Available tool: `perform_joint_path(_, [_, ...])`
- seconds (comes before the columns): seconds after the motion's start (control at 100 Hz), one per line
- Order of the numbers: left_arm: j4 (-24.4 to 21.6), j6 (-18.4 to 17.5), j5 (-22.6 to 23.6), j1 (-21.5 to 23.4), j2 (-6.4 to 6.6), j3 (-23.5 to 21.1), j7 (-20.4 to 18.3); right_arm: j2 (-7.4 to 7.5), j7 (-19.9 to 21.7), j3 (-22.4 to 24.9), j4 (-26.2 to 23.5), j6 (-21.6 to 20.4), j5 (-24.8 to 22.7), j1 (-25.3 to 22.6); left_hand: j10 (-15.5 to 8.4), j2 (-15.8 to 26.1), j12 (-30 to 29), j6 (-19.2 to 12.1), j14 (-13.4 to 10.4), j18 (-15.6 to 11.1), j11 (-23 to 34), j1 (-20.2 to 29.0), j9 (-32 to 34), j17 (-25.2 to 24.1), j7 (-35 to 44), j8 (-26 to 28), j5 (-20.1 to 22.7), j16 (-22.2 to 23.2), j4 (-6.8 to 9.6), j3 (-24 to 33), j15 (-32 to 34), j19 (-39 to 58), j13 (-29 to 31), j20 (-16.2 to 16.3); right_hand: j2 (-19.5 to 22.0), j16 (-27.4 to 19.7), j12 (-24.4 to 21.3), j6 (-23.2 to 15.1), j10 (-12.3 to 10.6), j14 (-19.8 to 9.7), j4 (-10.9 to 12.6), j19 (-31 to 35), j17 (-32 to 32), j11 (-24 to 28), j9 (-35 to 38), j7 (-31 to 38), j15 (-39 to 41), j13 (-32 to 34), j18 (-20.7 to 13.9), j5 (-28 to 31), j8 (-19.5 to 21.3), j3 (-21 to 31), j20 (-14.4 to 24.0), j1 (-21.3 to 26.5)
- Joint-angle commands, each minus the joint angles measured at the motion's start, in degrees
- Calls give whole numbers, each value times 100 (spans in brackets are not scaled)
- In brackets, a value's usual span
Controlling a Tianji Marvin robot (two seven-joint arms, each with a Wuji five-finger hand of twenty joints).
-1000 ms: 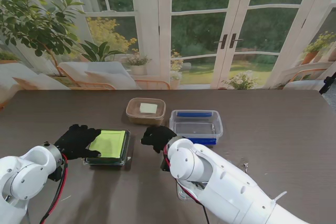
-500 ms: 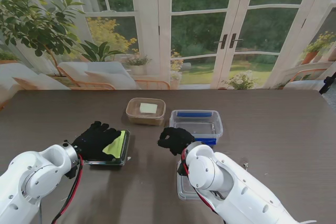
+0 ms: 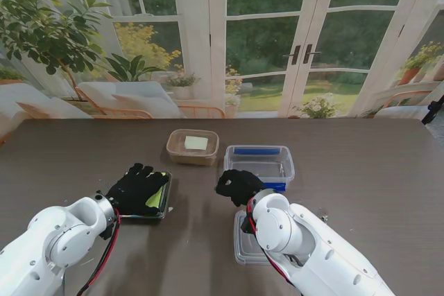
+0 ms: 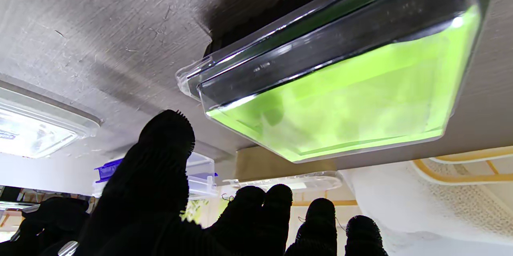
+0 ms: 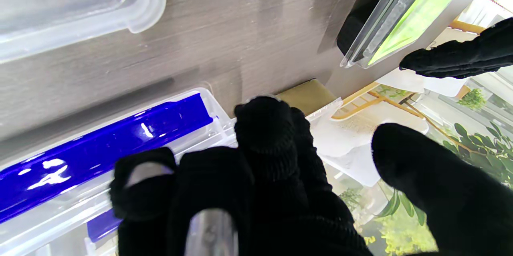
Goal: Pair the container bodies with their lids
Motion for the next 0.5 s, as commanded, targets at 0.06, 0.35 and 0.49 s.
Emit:
perform_joint_path(0.06, [130, 70, 52, -54, -50, 112, -81, -7, 79, -1, 43, -27, 43, -25, -99, -185, 22, -72, 17, 28, -15, -25, -247, -156, 202, 229, -87, 44, -61, 247, 52, 23, -100, 77, 83, -9, -68, -64, 426, -107, -70, 315, 2205, -30, 385, -49, 213, 31, 212, 76, -91, -432, 6, -69])
perform_joint_path(0.35, [188, 241, 154, -69, -48, 261, -43, -10, 117, -9, 109, -41, 129, -2, 50, -187, 303, -223, 55, 61, 76, -67, -348, -150, 574, 971, -149, 171, -53, 371, 69, -28, -226, 46, 83, -10, -77, -19, 443, -86, -71, 307, 2203, -55, 396, -59, 210, 30, 229, 155, -98, -428, 10, -70])
perform_joint_path(0.49, [58, 338, 108, 19, -42, 236, -253, -1, 136, -3, 88, -43, 125, -13, 125, -137, 354, -183, 84, 63, 53, -162, -470, -153, 525, 1028, -287, 189, -60, 315, 51, -34, -293, 36, 83, -10, -81, -5, 443, -87, -70, 309, 2204, -60, 415, -60, 210, 30, 233, 194, -99, -428, 15, -67])
